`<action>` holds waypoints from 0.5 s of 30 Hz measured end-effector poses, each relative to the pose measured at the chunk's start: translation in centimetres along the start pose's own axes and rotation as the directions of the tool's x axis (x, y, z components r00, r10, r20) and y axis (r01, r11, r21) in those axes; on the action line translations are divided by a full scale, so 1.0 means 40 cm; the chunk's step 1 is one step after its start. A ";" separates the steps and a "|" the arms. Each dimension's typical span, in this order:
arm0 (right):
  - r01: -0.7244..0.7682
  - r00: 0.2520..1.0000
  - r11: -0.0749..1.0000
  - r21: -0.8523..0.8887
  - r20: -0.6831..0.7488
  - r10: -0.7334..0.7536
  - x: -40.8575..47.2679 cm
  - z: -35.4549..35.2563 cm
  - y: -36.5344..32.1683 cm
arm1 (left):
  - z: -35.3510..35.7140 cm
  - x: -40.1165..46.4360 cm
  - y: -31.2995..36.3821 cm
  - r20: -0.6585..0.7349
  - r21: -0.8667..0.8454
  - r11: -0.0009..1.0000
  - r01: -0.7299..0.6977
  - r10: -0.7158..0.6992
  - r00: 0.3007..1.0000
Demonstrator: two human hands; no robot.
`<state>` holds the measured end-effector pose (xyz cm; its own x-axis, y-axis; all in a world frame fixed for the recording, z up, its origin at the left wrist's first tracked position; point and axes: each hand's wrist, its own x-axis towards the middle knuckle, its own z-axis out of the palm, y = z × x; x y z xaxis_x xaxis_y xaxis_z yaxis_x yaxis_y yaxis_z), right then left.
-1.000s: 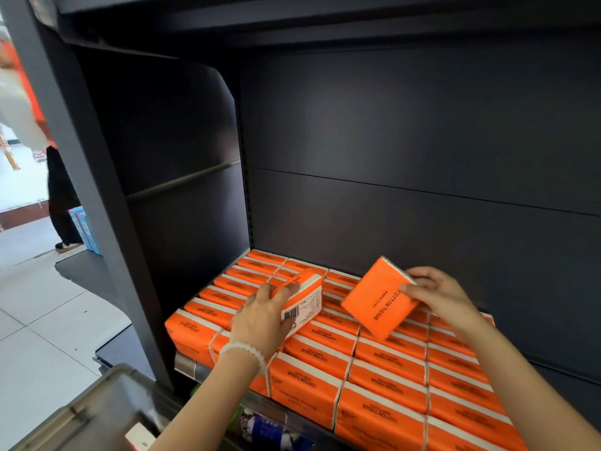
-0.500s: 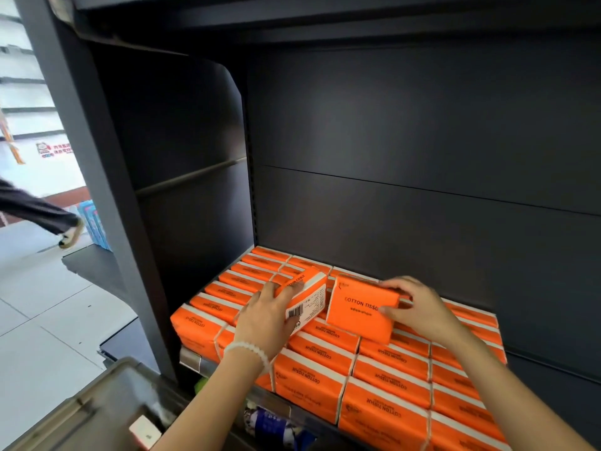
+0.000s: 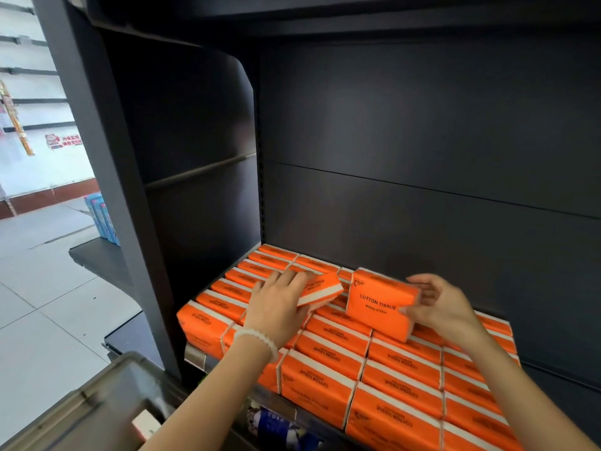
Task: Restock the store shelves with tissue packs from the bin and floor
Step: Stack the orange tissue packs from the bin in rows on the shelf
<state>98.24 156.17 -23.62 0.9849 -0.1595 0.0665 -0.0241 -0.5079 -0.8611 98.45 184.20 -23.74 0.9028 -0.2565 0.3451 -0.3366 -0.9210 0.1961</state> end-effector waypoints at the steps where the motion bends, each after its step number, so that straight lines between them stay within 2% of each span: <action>1: 0.009 1.000 1.000 -0.017 0.002 -0.009 0.000 -0.003 -0.003 | 0.001 -0.005 -0.003 -0.013 0.009 1.000 -0.015 0.015 1.000; 7: 0.036 0.999 0.998 -0.051 0.000 -0.036 -0.008 -0.008 0.018 | 0.019 -0.039 -0.028 0.094 -0.074 0.997 0.001 0.006 0.996; 12: 0.013 0.999 1.000 -0.028 -0.032 -0.014 -0.011 -0.002 0.030 | 0.035 -0.030 -0.042 0.268 -0.119 0.977 0.177 -0.141 0.953; 15: -0.001 1.000 0.999 -0.036 -0.030 0.000 -0.011 -0.001 0.034 | 0.025 -0.018 -0.033 0.369 -0.160 0.958 0.239 -0.167 0.915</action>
<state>97.75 155.53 -24.80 0.9795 -0.1842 0.0818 -0.0308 -0.5378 -0.8425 98.51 185.29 -25.15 0.9804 -0.1893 -0.0554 -0.1495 -0.8966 0.4167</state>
